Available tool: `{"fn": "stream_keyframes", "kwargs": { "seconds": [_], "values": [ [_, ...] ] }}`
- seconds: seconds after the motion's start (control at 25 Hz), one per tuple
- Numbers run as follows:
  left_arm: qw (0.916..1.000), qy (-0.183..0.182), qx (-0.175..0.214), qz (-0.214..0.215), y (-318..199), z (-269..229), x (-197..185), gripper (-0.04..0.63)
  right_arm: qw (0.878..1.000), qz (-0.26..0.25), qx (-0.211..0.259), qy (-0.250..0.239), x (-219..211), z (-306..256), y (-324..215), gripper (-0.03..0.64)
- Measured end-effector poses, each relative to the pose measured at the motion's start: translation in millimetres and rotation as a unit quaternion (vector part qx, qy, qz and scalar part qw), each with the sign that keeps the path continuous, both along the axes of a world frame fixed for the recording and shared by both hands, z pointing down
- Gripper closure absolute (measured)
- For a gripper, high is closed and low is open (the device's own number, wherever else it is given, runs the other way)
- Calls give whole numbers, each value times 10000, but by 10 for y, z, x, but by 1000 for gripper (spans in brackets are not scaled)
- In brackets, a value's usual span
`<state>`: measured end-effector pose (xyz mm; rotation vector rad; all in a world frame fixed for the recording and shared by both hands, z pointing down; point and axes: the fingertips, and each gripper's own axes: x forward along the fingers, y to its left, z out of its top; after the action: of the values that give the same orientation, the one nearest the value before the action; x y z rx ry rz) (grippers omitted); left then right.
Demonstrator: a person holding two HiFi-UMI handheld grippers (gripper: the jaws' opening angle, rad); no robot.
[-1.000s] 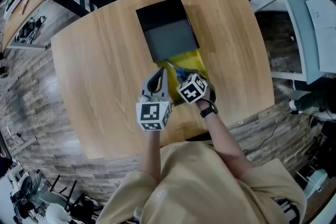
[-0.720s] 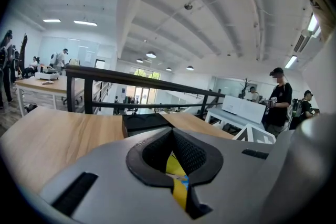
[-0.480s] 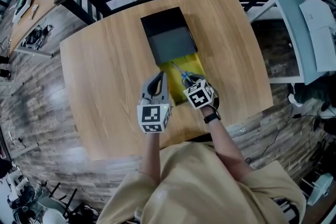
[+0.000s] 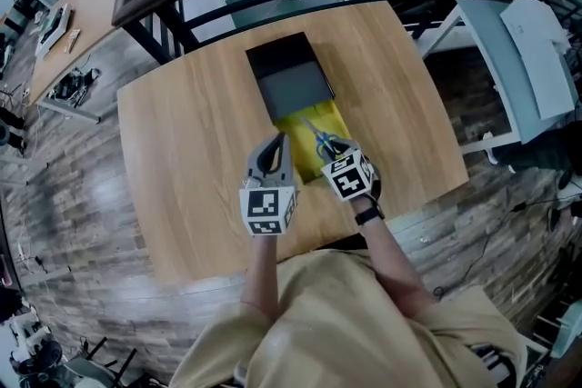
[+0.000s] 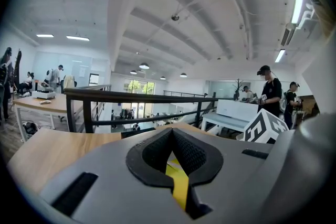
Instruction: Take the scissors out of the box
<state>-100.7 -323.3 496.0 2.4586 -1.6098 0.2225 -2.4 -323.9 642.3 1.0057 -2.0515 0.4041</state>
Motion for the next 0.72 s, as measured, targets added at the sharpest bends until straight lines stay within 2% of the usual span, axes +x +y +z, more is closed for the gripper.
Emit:
{"fn": "stream_keyframes", "kwargs": {
  "seconds": [0.36,0.72],
  "values": [
    [9994,-168,310,70,304,-294,101,584,9960,307,737,-398,110,-571,166,534],
    [9969,-217,752,124,442,-707,192,584,9829,494,1562,-837,237,-1320,180,534]
  ]
}}
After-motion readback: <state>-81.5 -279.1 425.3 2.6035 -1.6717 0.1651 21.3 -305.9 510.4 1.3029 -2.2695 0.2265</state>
